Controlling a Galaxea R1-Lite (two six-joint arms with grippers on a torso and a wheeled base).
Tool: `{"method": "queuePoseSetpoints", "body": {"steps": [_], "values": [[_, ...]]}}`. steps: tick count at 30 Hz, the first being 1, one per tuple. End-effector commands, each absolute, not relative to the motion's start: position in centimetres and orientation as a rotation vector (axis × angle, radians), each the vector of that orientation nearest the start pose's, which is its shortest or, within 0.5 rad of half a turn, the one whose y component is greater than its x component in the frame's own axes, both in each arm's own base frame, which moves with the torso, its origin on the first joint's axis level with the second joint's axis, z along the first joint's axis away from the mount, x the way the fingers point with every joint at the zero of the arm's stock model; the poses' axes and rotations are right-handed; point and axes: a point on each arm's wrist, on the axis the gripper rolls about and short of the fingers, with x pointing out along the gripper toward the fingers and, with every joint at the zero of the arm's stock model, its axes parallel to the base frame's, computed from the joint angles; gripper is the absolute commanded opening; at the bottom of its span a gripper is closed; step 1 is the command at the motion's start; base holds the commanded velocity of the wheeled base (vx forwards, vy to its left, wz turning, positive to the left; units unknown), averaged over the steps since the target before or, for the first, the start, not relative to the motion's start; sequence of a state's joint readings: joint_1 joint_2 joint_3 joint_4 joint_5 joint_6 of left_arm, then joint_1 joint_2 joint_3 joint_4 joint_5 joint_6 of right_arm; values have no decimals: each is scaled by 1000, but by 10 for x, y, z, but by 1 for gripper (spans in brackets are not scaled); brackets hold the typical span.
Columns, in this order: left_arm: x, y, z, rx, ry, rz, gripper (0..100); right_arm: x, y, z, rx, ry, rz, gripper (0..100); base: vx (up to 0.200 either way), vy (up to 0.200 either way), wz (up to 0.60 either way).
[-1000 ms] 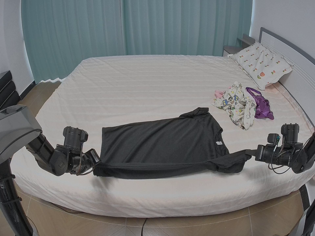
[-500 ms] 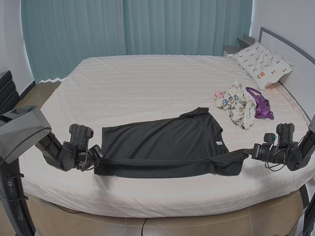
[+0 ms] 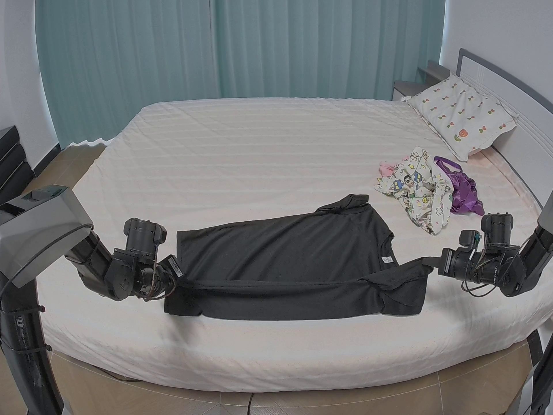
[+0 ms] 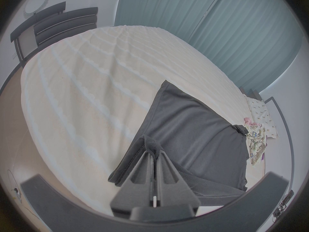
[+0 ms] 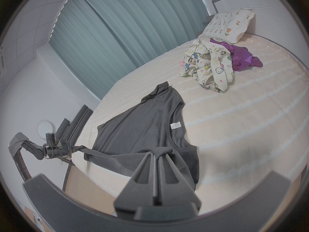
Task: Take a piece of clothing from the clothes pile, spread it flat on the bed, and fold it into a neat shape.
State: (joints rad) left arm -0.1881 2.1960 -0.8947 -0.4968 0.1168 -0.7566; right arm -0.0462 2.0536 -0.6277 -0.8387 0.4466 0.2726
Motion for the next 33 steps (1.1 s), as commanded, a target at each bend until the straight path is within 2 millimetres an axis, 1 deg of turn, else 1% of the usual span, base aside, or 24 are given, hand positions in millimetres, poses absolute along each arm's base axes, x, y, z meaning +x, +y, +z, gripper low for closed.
{"method": "queuePoseSetpoints", "body": {"steps": [1,8,12,20,26,30,31,32,33], "values": [[365,-67,15,-593,781,236,0,329,-1,40,406,642,318,0,0,0,0],[378,-69,3,-593,784,240,0,342,0,26,408,661,309,0,0,0,0],[389,-71,-6,-595,784,242,0,353,0,16,405,670,292,0,0,0,0],[405,-72,-24,-593,782,253,0,372,1,1,395,664,256,0,0,0,0],[416,-73,-37,-575,763,290,0,379,12,-3,405,668,274,0,0,0,0],[418,-73,-37,-571,767,296,0,385,13,-10,404,672,259,0,0,0,0],[418,-73,-37,-570,769,298,0,386,13,-13,405,675,255,100,0,0,0],[419,-73,-36,-570,771,301,100,386,13,-15,405,681,252,100,0,0,0],[420,-74,-36,-570,775,300,100,387,13,-18,407,684,251,100,0,0,0]]}}
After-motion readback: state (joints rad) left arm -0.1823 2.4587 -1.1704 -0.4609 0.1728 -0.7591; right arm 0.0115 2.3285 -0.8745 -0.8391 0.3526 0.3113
